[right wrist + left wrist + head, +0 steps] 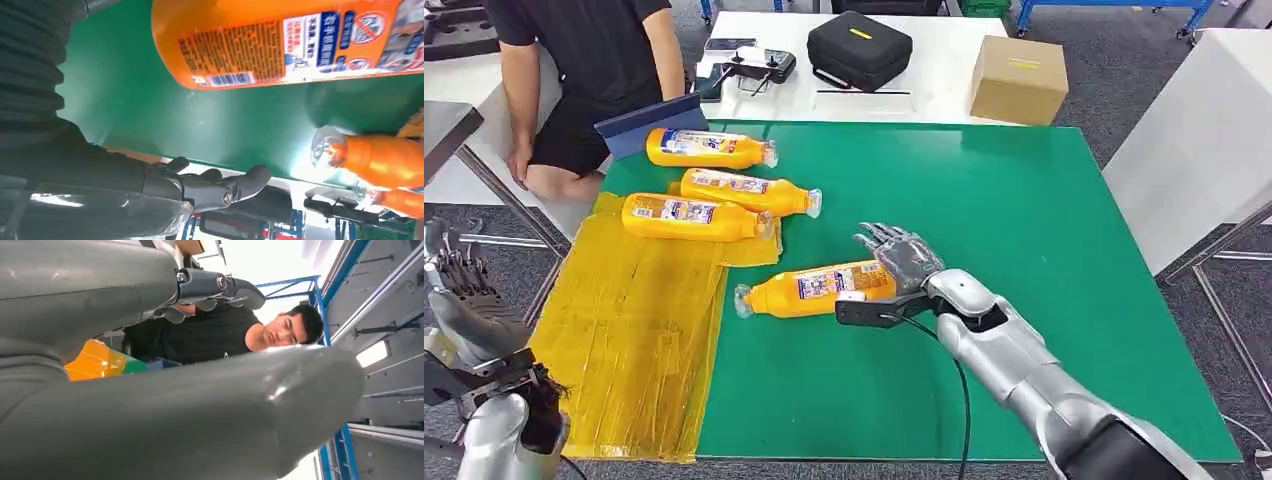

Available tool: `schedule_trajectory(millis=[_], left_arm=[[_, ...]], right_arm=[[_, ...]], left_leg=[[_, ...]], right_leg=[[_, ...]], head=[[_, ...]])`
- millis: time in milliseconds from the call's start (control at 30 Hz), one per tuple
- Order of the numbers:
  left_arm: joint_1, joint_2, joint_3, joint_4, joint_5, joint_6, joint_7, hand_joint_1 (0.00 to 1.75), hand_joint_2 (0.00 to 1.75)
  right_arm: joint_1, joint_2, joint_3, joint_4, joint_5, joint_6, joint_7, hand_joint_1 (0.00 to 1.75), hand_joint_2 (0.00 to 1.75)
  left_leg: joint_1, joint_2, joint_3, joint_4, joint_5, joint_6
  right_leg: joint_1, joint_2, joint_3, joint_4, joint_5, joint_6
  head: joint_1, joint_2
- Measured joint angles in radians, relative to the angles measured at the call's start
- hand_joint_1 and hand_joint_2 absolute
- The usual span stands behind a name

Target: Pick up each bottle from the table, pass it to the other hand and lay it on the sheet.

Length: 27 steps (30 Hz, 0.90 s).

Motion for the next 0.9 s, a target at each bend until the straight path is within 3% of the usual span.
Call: schedule_trajectory(millis=[533, 900], left_arm=[[0.031, 0.001, 0.011, 0.006, 0.027, 0.011, -0.043, 0.00, 0.00], [0.040, 0.001, 0.022, 0.006, 0.034, 0.013, -0.051, 0.00, 0.00]], right_arm=[[-0.116, 0.069, 0.049, 0.244, -0.009, -0.004, -0.029, 0.00, 1.75], [-0.133, 0.100, 0.071, 0.317, -0.024, 0.019, -0.044, 0.00, 1.75]], left_leg=[[0.000, 0.000, 0.000, 0.000, 0.000, 0.000], [0.000, 0.000, 0.000, 0.000, 0.000, 0.000]], right_leg=[[0.000, 0.000, 0.000, 0.000, 0.000, 0.000], [0.000, 0.000, 0.000, 0.000, 0.000, 0.000]], head=[[0.000, 0.000], [0.000, 0.000]])
